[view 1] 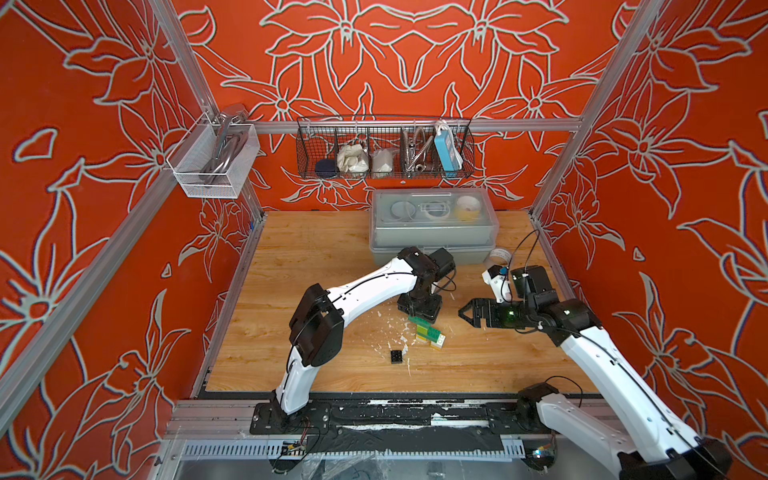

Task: Assemble a giraffe with lego
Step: Assemble the lego brick with the lego brick.

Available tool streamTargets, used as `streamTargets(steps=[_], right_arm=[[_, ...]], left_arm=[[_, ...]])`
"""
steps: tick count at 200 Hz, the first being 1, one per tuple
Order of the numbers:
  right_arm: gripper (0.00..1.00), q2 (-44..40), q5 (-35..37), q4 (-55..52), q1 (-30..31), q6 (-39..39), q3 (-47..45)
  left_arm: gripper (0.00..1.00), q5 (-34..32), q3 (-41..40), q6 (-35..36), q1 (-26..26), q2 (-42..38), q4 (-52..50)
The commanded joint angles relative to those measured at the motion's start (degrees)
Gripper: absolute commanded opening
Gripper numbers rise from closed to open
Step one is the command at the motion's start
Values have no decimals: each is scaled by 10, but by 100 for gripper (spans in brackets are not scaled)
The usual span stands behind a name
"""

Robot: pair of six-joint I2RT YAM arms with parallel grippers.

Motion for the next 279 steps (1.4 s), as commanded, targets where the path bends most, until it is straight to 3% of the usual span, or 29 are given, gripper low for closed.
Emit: streamTargets(steps=[1,108,207,279], right_arm=[[100,-1,-8,5,-3,1,-8],[100,-5,-8,1,-4,-2,-9],[99,-4,-5,1,-4,-2,-6],[99,-5,0,-9,-6,-7,0]], left_arm=[[49,-13,-4,7,1,40,-54],[51,4,39,18,2,52,-69],[50,-25,-17,46,-3,39,-27],[50,-9,-45,41,-9,60,-7]])
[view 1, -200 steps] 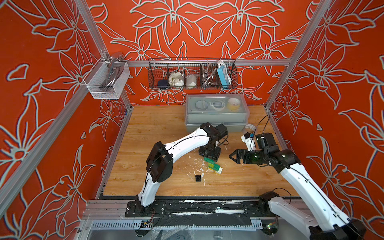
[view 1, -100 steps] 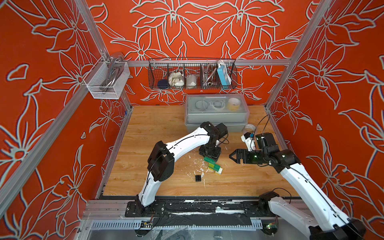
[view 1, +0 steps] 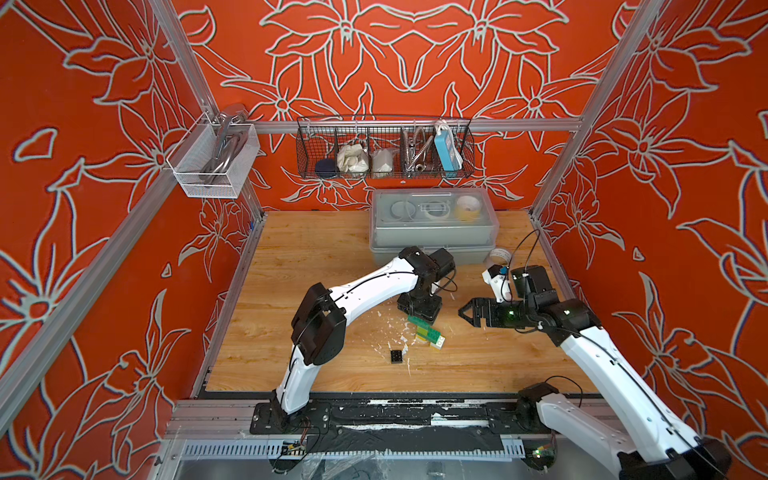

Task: Assemble a giraffe with lego
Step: Assemble the lego brick with the lego brick.

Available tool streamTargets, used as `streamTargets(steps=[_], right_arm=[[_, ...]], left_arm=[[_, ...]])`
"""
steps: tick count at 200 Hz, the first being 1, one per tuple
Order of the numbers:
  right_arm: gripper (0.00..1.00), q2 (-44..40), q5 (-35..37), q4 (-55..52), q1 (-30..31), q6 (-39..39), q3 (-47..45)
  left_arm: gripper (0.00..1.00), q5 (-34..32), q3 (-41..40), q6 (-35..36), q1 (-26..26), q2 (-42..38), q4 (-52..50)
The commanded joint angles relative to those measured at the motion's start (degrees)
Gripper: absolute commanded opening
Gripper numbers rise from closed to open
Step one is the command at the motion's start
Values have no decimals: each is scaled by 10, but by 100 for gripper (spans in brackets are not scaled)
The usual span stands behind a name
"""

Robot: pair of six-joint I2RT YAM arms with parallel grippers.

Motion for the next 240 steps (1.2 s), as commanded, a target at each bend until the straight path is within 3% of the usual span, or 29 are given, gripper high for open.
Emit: streamTargets(steps=[1,29,53,89,154,181,198,240], right_arm=[[100,-5,0,-12,-4,-6,1],[99,-4,0,-11,-5,-4,1],[99,-4,-1,-8,-5,-3,3],[99,-5,-1,-8,-5,-2,3],[99,-3,-3,-6,-5,-5,-1],[99,1,-4,-7,-5,-7,3],[100,8,4,-20,-5,-14,13],[100,33,0,-19,4,-12,20]], left_arm=[[50,-16,-44,7,-8,51,-4],[54,-21,-21,2,-6,44,-20],[73,-21,4,-2,-6,36,-32],[89,-25,32,-2,-6,36,-47],[97,-8,75,-12,-14,-6,-45],[100,-43,97,-28,-13,-42,-61],[100,-55,65,-52,-6,-84,-58],[100,-40,-123,-117,21,-227,-8]])
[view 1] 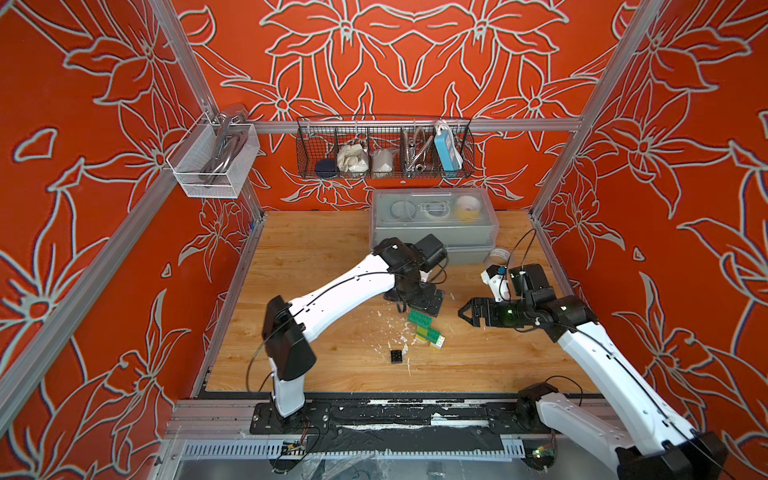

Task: Assemble a giraffe with lego
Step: Pick up the lego brick from the center of the board.

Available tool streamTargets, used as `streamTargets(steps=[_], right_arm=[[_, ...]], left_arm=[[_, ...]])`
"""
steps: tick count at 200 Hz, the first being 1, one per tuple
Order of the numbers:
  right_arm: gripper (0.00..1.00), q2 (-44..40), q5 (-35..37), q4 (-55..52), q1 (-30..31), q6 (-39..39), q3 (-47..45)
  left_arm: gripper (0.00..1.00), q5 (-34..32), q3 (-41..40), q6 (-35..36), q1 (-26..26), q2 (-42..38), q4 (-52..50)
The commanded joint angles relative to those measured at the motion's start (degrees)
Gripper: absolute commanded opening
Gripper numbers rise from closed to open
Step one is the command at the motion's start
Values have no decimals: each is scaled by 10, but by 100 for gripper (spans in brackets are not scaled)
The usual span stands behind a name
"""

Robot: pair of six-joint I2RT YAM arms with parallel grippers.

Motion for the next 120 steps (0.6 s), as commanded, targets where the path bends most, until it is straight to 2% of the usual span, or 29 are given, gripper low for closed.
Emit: streamTargets(steps=[1,23,39,53,84,120], right_arm=[[100,6,0,-8,7,-4,15],[100,12,6,-5,19,1,21],[100,12,8,0,29,8,21],[100,12,14,-3,38,11,20],[100,10,20,-16,46,7,20],[100,18,13,-20,46,5,22]], left_arm=[[100,-8,-89,-49,12,-59,6],[98,20,-227,-87,12,-112,54],[98,52,-333,-125,12,-139,126],[97,80,-394,-155,10,-146,183],[95,56,-406,-190,-21,-123,227],[88,47,-431,-234,-31,-95,287]])
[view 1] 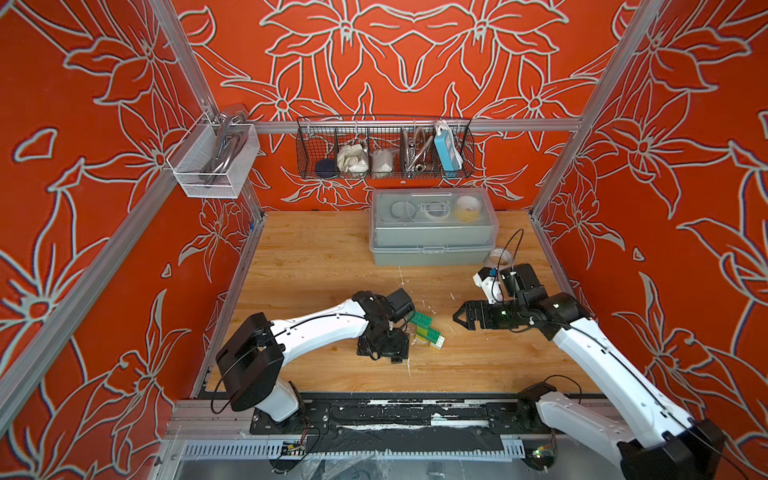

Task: Assemble a giraffe with lego
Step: Pick up the lego brick from the center of the board.

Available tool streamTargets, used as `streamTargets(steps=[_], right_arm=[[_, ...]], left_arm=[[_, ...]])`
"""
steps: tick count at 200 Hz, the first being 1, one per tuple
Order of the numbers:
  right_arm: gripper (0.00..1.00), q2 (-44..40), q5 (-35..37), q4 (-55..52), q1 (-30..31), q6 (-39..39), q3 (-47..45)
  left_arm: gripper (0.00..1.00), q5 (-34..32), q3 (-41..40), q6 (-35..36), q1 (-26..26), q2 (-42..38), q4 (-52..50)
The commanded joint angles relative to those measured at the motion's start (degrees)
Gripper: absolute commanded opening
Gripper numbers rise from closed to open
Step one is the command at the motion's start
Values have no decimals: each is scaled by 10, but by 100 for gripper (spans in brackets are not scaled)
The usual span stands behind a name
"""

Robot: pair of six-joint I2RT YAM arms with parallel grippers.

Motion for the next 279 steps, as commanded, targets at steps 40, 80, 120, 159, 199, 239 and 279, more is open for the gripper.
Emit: streamTargets(steps=[40,80,120,159,199,239,279], right_arm=[[100,6,4,4,4,-3,31],[99,-40,30,10,46,-33,39],[99,-64,52,-2,78,-26,14],[99,-49,59,-2,79,-22,19],[99,-46,64,0,78,-23,18],[100,-49,73,-6,78,-25,18],[100,-53,75,-2,78,-20,14]], left_arm=[[76,-18,-2,-41,-20,56,60],[67,-21,-7,-45,-24,76,64],[56,-16,3,-39,-25,101,72],[48,-16,13,-35,-25,120,68],[38,-26,20,-30,-25,129,54],[27,-27,20,-30,-25,123,36],[26,-57,50,-22,-28,46,-74]])
